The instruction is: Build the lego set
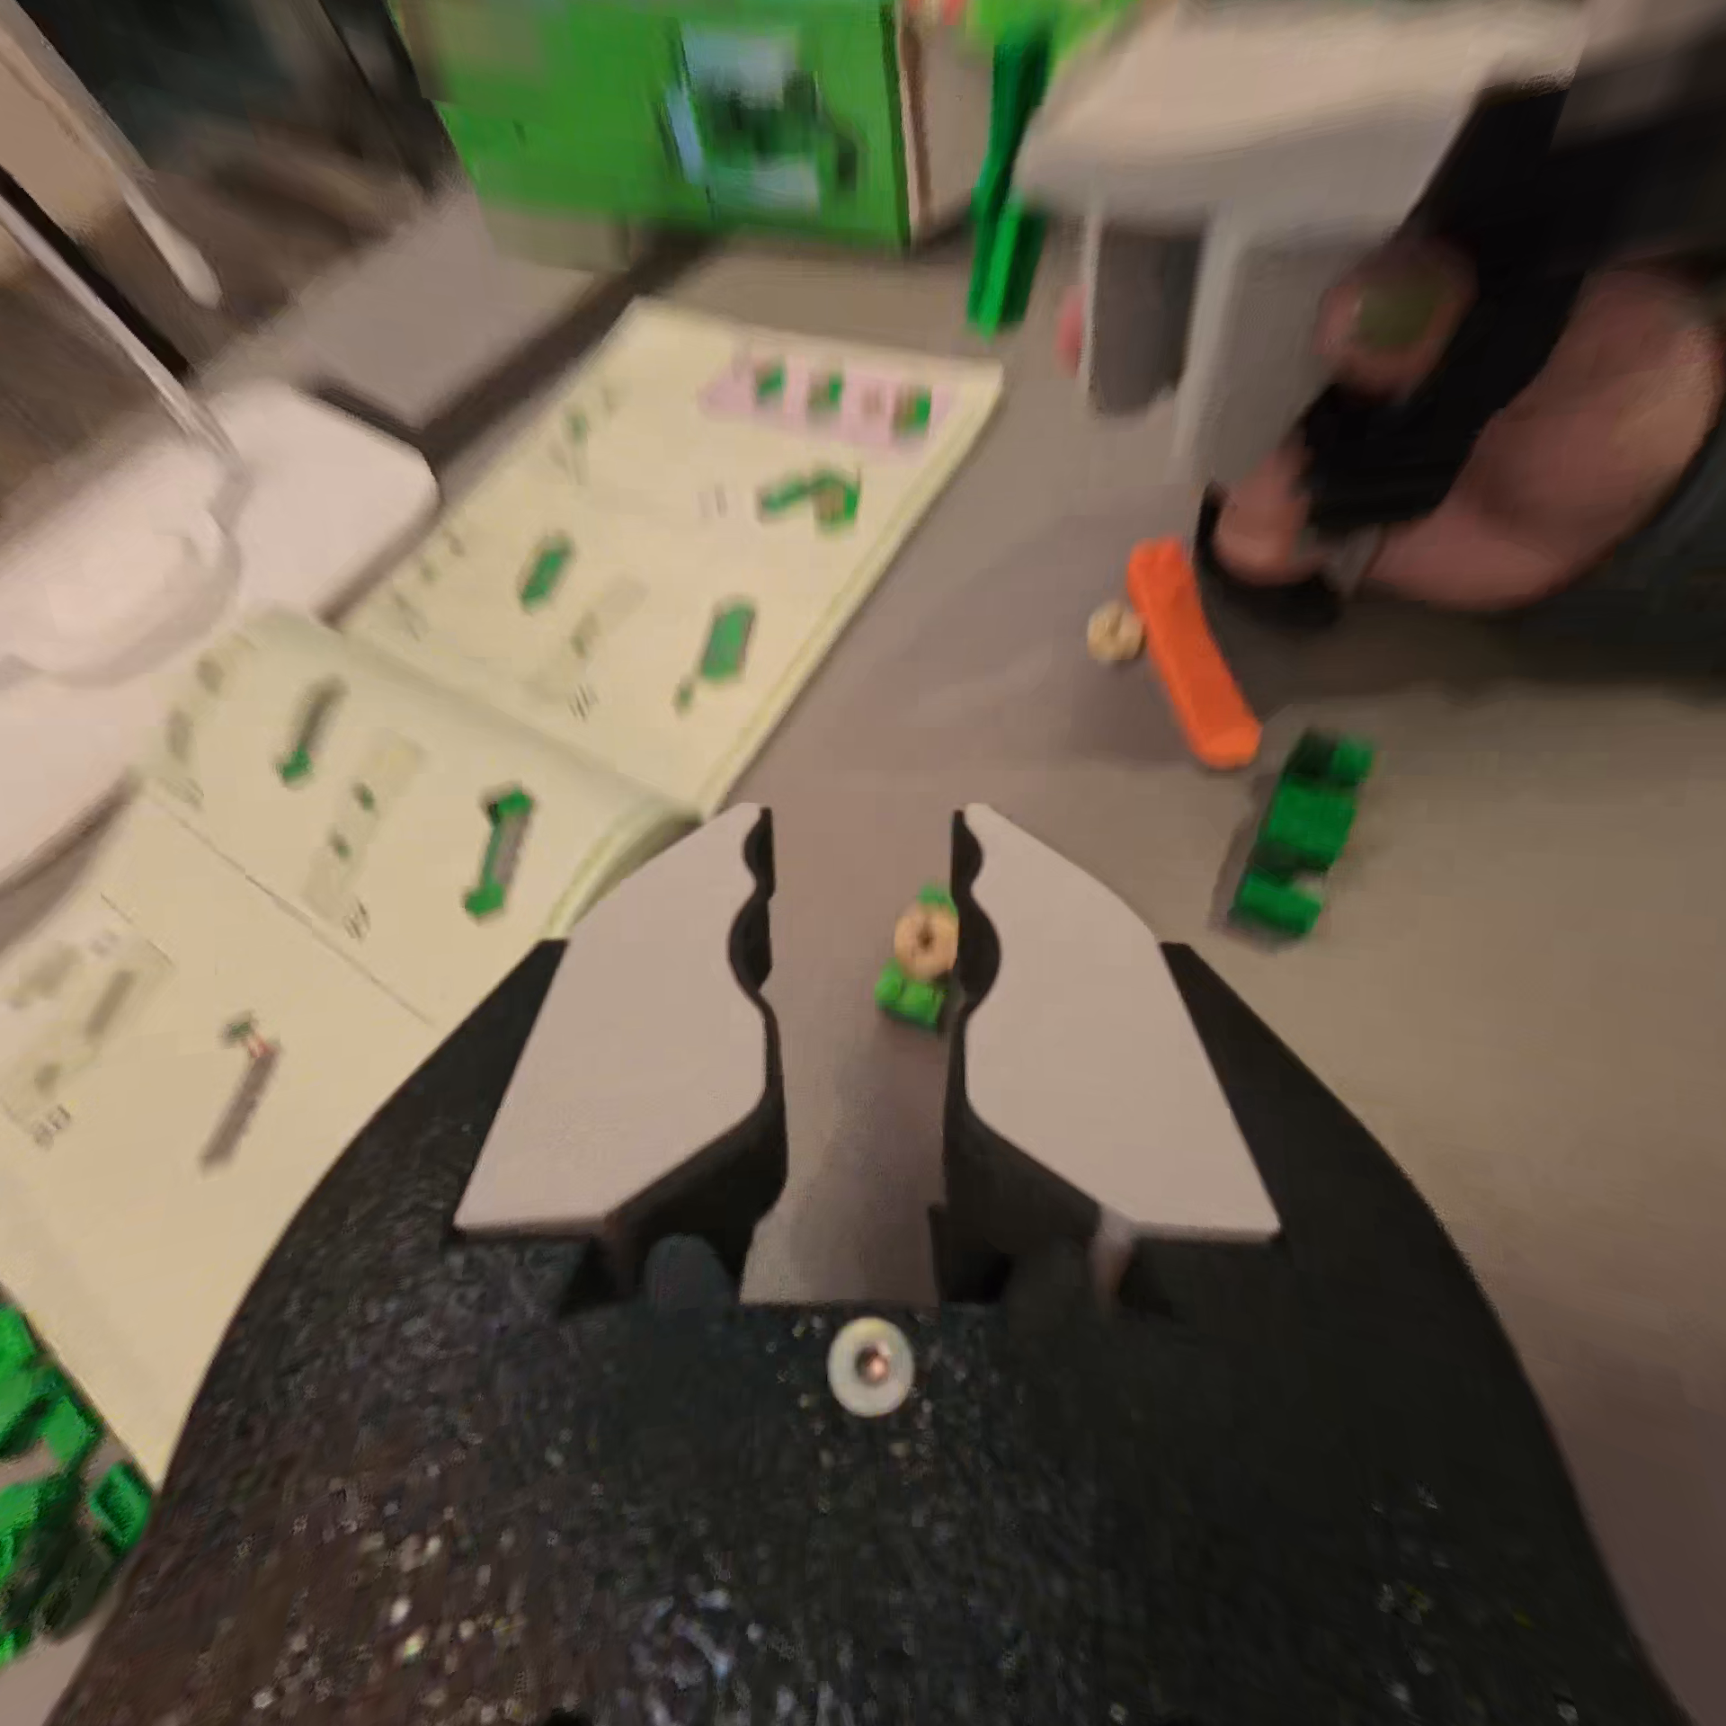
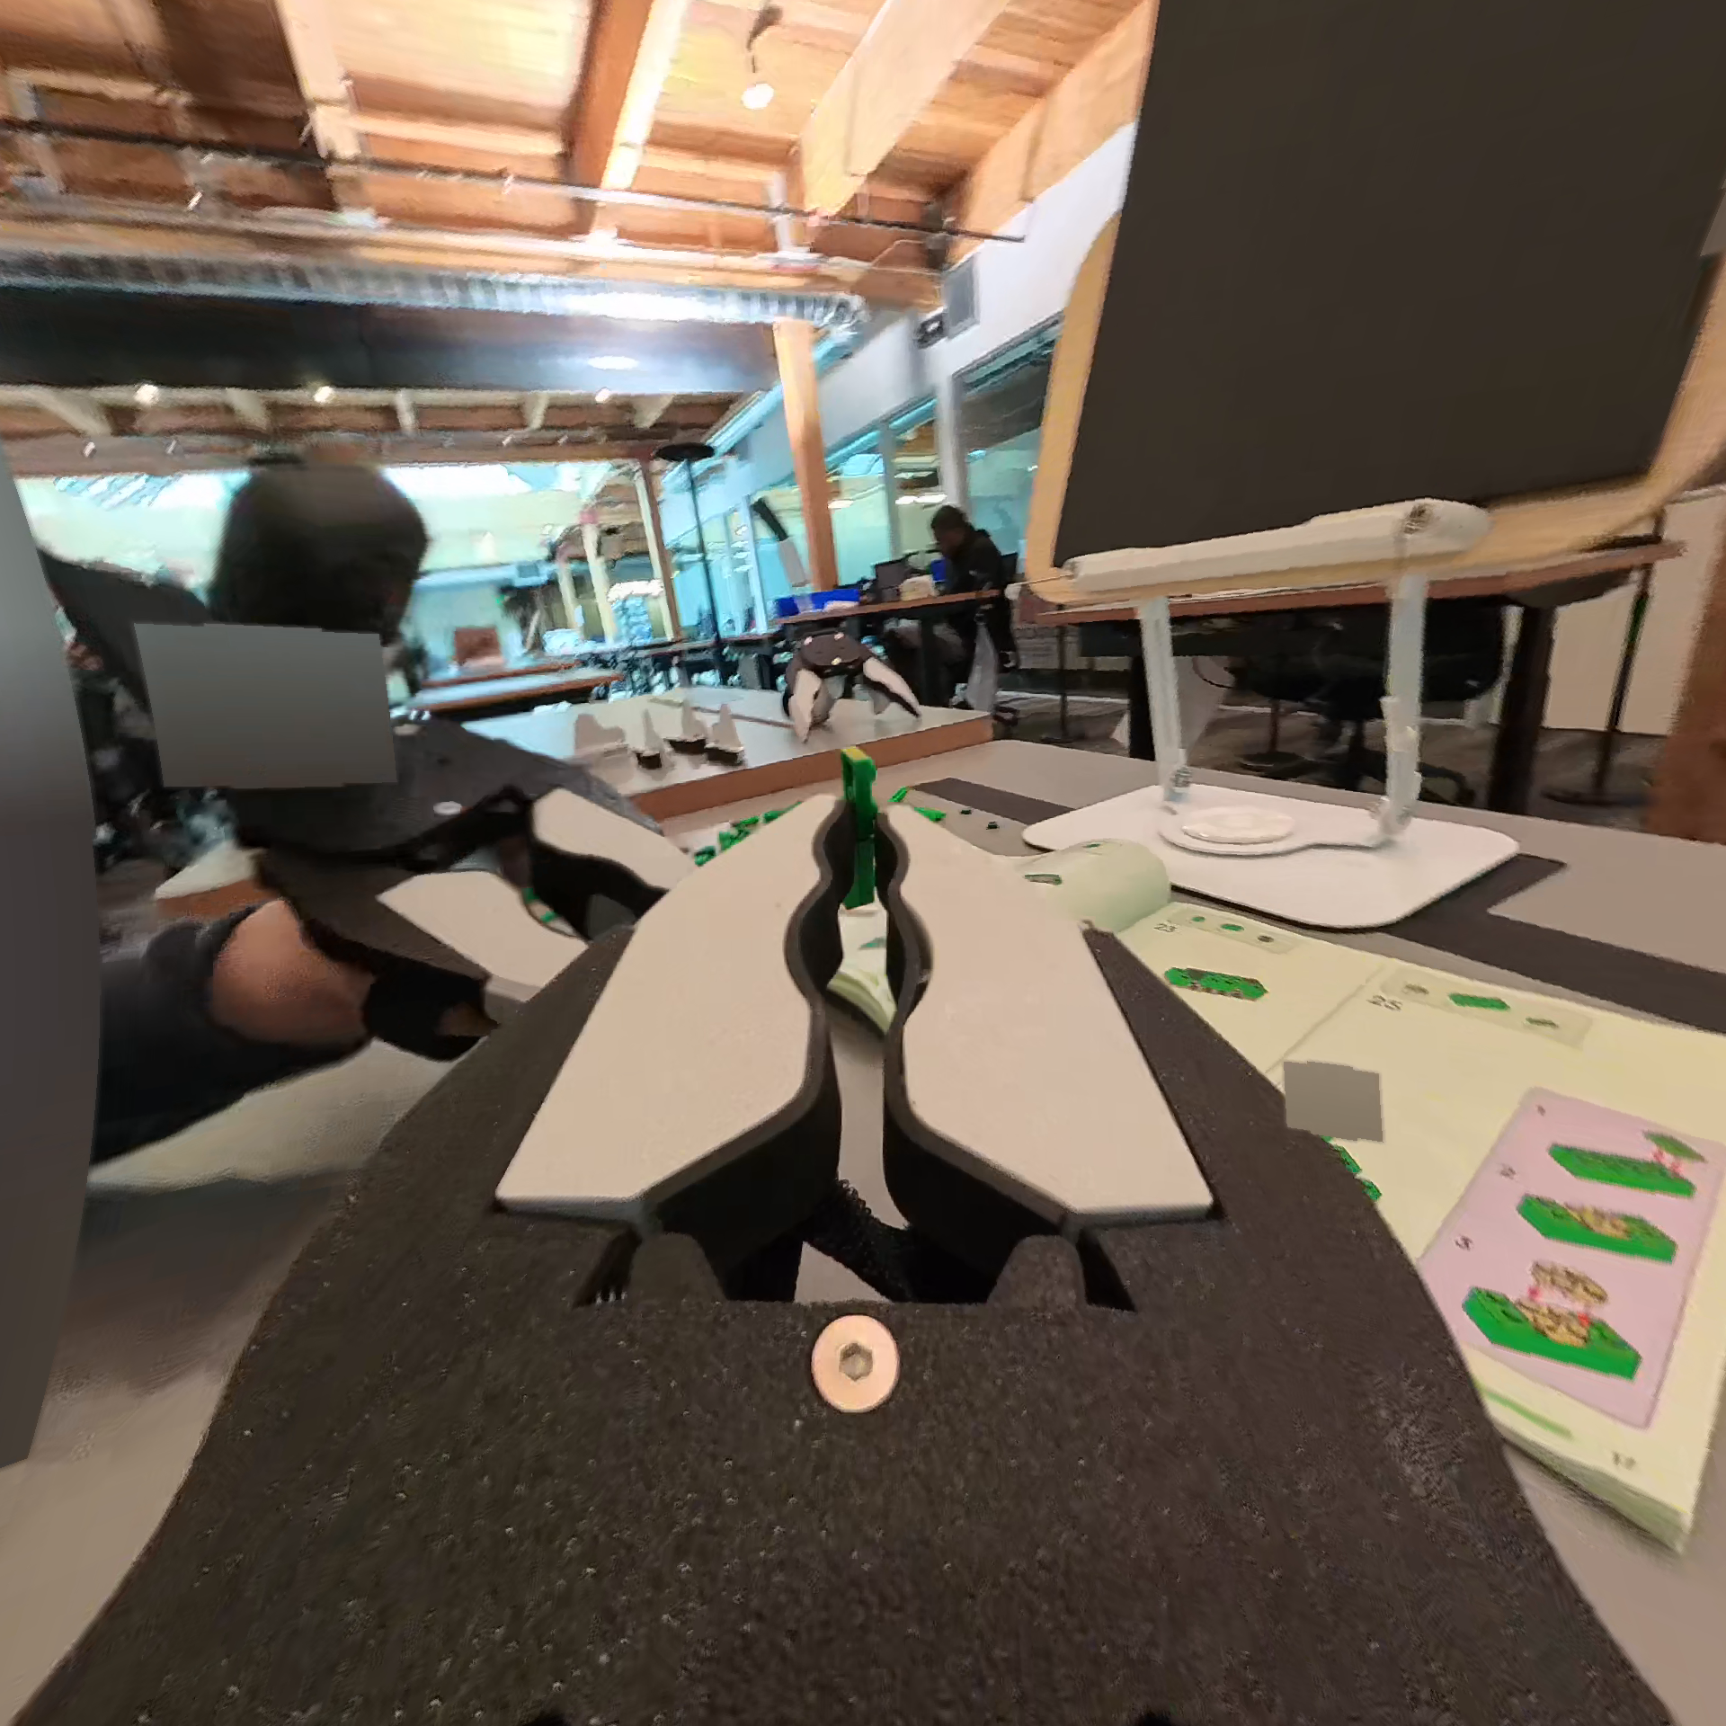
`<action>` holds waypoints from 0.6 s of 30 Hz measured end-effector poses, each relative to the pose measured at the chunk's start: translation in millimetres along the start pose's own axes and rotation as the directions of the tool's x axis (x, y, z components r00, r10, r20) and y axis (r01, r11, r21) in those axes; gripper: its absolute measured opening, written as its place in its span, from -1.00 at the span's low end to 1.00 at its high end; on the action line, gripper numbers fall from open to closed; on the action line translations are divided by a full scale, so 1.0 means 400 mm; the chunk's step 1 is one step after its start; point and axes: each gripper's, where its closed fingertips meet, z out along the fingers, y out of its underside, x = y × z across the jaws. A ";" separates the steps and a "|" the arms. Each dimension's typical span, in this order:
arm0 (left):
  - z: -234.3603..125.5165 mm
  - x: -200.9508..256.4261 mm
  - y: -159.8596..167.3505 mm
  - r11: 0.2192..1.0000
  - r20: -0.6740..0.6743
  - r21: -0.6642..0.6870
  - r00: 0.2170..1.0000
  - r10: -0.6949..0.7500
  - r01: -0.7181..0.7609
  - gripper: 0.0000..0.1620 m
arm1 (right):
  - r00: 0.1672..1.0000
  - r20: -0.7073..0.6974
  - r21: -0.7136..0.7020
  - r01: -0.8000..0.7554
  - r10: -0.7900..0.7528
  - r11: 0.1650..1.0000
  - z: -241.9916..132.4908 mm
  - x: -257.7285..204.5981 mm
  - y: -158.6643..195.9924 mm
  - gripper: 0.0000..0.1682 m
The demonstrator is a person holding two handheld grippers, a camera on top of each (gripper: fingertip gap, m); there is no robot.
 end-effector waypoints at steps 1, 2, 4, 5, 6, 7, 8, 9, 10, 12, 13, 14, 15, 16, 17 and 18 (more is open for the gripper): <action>-0.002 0.003 -0.043 0.997 0.039 0.071 0.999 0.024 -0.027 -0.61 | 0.999 -0.023 0.021 -0.024 0.025 0.999 -0.001 0.004 -0.006 -0.96; -0.002 0.004 -0.080 0.990 0.091 0.123 0.994 0.053 -0.064 -0.64 | 0.998 -0.040 0.042 -0.046 0.048 0.998 -0.002 0.007 -0.011 -0.96; 0.005 0.014 -0.135 0.969 0.189 0.180 0.973 0.135 -0.169 -0.68 | 0.995 -0.059 0.076 -0.074 0.079 0.994 -0.003 0.007 -0.018 -0.96; 0.013 0.022 -0.154 0.956 0.226 0.189 0.957 0.182 -0.227 -0.70 | 0.995 -0.056 0.090 -0.083 0.088 0.992 -0.004 0.003 -0.022 -0.97; 0.021 0.029 -0.168 0.942 0.261 0.188 0.938 0.226 -0.279 -0.73 | 0.994 -0.052 0.100 -0.095 0.101 0.990 -0.004 -0.001 -0.024 -0.97; 0.028 0.034 -0.180 0.927 0.293 0.187 0.920 0.262 -0.324 -0.74 | 0.992 -0.054 0.108 -0.106 0.112 0.989 -0.003 -0.002 -0.025 -0.97; 0.032 0.041 -0.190 0.913 0.315 0.191 0.904 0.290 -0.359 -0.76 | 0.992 -0.050 0.115 -0.114 0.120 0.987 -0.002 -0.005 -0.026 -0.97; 0.034 0.047 -0.199 0.901 0.333 0.200 0.891 0.308 -0.386 -0.78 | 0.991 -0.048 0.121 -0.120 0.127 0.985 -0.002 -0.006 -0.026 -0.97; 0.032 0.049 -0.209 0.889 0.354 0.212 0.880 0.318 -0.406 -0.79 | 0.990 -0.051 0.125 -0.123 0.130 0.984 -0.002 -0.006 -0.027 -0.97; 0.026 0.048 -0.223 0.874 0.387 0.222 0.862 0.329 -0.433 -0.83 | 0.991 -0.048 0.130 -0.122 0.129 0.984 -0.001 -0.011 -0.028 -0.96; 0.026 0.045 -0.224 0.873 0.396 0.215 0.856 0.331 -0.438 -0.84 | 0.991 -0.045 0.134 -0.122 0.129 0.983 0.000 -0.013 -0.030 -0.96; 0.028 0.044 -0.223 0.875 0.396 0.211 0.856 0.331 -0.436 -0.84 | 0.990 -0.050 0.135 -0.122 0.130 0.983 0.001 -0.013 -0.030 -0.97; 0.030 0.043 -0.222 0.877 0.394 0.212 0.859 0.327 -0.431 -0.84 | 0.990 -0.058 0.134 -0.119 0.128 0.984 0.001 -0.012 -0.028 -0.96; 0.031 0.043 -0.221 0.877 0.395 0.214 0.859 0.325 -0.430 -0.85 | 0.990 -0.062 0.134 -0.116 0.125 0.984 0.001 -0.011 -0.028 -0.97; 0.031 0.043 -0.222 0.875 0.399 0.214 0.856 0.327 -0.434 -0.85 | 0.990 -0.065 0.136 -0.114 0.124 0.984 0.001 -0.011 -0.028 -0.96; 0.030 0.043 -0.224 0.872 0.406 0.212 0.851 0.332 -0.442 -0.85 | 0.990 -0.068 0.140 -0.111 0.121 0.984 0.000 -0.010 -0.030 -0.97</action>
